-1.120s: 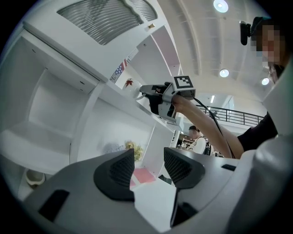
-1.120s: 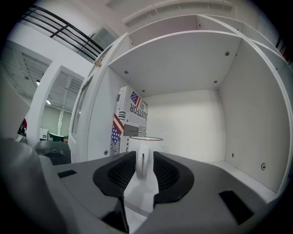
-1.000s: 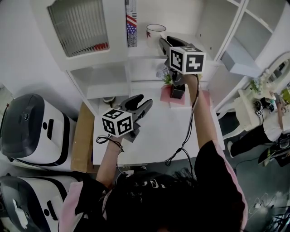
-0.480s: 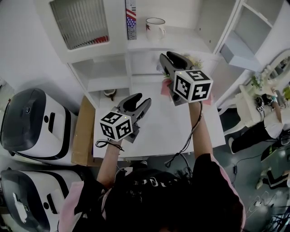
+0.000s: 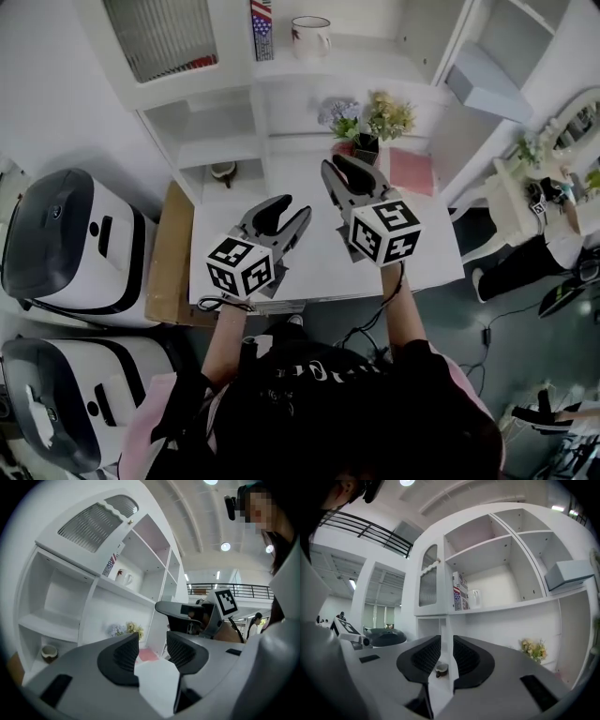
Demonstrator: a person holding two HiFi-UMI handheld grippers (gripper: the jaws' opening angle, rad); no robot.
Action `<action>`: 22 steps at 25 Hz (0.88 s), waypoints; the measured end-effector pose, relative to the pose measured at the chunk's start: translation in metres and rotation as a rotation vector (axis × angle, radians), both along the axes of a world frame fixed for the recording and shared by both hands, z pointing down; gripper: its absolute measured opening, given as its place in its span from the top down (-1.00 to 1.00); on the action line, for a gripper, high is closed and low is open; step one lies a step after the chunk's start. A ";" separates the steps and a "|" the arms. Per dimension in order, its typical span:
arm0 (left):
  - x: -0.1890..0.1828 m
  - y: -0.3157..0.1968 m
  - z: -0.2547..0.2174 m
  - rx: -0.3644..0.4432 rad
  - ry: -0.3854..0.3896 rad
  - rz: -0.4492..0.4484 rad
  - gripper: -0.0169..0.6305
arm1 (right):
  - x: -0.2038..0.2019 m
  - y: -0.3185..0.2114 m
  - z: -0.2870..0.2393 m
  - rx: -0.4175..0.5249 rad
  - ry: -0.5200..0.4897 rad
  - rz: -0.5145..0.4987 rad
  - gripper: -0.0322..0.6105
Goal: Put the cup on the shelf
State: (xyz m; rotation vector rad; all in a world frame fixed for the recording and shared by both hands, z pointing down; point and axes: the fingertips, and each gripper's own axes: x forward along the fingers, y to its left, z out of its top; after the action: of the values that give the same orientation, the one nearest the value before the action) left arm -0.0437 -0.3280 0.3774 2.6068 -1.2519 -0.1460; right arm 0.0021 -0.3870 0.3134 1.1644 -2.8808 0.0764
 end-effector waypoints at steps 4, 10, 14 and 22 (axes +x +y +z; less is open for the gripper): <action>0.013 0.023 0.007 -0.006 0.013 0.006 0.34 | 0.019 0.033 0.029 -0.058 -0.006 0.007 0.60; 0.033 0.063 0.019 -0.008 0.020 0.019 0.34 | 0.045 0.091 0.068 -0.119 0.013 -0.004 0.64; 0.049 0.094 0.031 -0.028 0.023 0.020 0.35 | 0.061 0.128 0.092 -0.166 0.022 -0.017 0.67; 0.066 0.150 0.060 -0.093 0.022 -0.017 0.35 | 0.080 0.188 0.128 -0.237 0.021 -0.061 0.70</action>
State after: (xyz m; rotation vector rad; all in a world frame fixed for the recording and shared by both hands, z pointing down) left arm 0.0228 -0.1780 0.4375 2.5095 -1.2435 -0.1158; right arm 0.0823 -0.1985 0.4418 1.0283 -2.7899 0.3899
